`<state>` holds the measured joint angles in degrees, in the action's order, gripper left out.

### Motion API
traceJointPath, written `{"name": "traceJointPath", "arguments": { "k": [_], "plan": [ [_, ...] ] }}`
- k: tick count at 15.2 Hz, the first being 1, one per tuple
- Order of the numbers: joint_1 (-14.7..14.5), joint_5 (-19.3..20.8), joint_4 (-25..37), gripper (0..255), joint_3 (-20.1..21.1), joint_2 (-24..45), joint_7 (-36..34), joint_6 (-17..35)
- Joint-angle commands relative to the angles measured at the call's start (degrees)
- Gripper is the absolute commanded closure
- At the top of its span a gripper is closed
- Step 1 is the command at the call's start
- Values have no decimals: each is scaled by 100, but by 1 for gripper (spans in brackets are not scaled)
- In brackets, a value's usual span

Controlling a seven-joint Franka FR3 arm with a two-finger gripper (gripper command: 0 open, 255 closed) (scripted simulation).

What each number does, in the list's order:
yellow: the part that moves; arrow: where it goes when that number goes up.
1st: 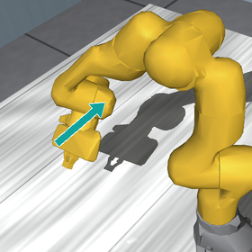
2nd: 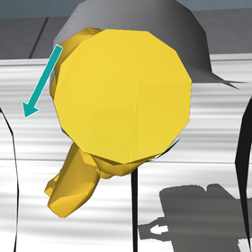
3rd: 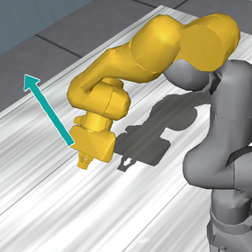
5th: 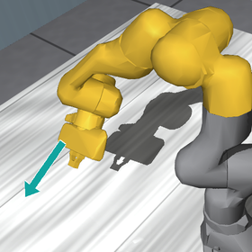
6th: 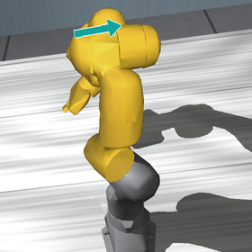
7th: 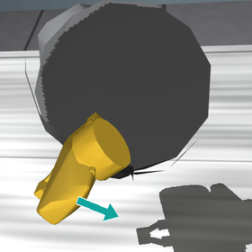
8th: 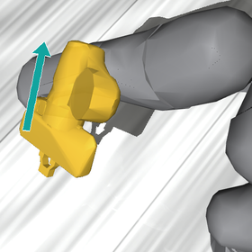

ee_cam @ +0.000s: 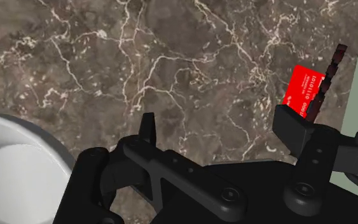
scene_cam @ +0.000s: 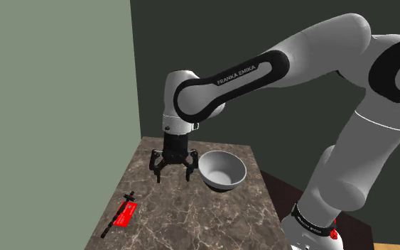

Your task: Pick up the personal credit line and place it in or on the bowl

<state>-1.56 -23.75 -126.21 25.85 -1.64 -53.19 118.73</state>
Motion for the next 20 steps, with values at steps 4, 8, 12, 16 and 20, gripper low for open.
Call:
{"name": "traceJointPath", "arguments": {
  "k": [4,8,12,16,20],
  "plan": [
    [-174,-90,728,0,118,1137,-854,395],
    [-382,-129,1428,0,104,2073,-1452,661],
    [-623,-193,2234,0,37,2999,-1987,846],
    [-756,-220,2479,0,13,3357,-2136,1003],
    [-868,-216,2455,0,20,3534,-2138,1236]
  ]
}}
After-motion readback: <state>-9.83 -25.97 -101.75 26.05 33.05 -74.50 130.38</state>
